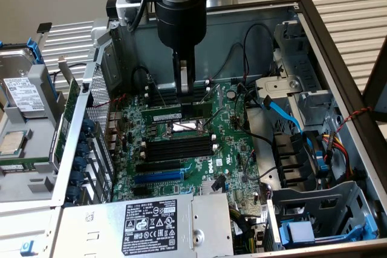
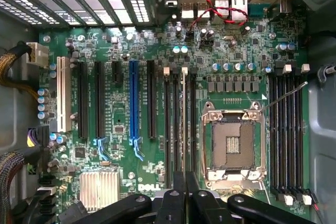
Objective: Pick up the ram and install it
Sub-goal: 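Insert the ram into the slot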
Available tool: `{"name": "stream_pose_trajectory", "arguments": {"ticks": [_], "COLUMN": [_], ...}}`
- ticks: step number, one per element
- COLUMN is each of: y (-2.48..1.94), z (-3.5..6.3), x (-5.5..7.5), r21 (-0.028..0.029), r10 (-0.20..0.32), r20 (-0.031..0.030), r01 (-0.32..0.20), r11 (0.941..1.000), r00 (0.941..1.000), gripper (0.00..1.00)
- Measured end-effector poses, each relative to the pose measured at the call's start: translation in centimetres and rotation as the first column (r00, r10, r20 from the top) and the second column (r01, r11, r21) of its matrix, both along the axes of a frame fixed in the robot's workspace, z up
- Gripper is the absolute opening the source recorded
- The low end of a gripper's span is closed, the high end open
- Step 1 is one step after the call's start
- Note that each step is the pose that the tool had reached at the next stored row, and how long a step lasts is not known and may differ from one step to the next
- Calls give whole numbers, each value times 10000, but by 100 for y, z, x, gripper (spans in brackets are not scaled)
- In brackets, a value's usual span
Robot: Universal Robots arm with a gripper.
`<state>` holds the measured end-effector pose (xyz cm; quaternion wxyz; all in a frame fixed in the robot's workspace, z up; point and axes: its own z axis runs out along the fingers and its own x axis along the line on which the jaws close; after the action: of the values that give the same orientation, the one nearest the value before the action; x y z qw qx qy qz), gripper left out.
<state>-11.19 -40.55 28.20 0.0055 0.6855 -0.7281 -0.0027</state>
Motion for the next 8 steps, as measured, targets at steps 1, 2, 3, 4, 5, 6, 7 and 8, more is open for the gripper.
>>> {"name": "stream_pose_trajectory", "arguments": {"ticks": [1,2,3,4,5,6,7,8], "y": [-4,-6,-5,-6,-6,-6,-7,-7], "z": [-5,-11,-16,-21,-29,-38,-46,-52], "x": [0,0,0,0,0,0,0,0], "r21": [1,2,3,2,1,1,2,2], "r10": [0,0,0,-1,1,1,1,0], "r20": [-3,-9,-12,-23,-45,-71,-98,-106], "r01": [0,0,0,1,-1,-1,-1,0], "r11": [10000,10000,10000,10000,10000,10000,10000,10000], "r00": [10000,10000,10000,10000,10000,10000,10000,9999], "gripper": [12,12,12,12,12,12,12,12]}}
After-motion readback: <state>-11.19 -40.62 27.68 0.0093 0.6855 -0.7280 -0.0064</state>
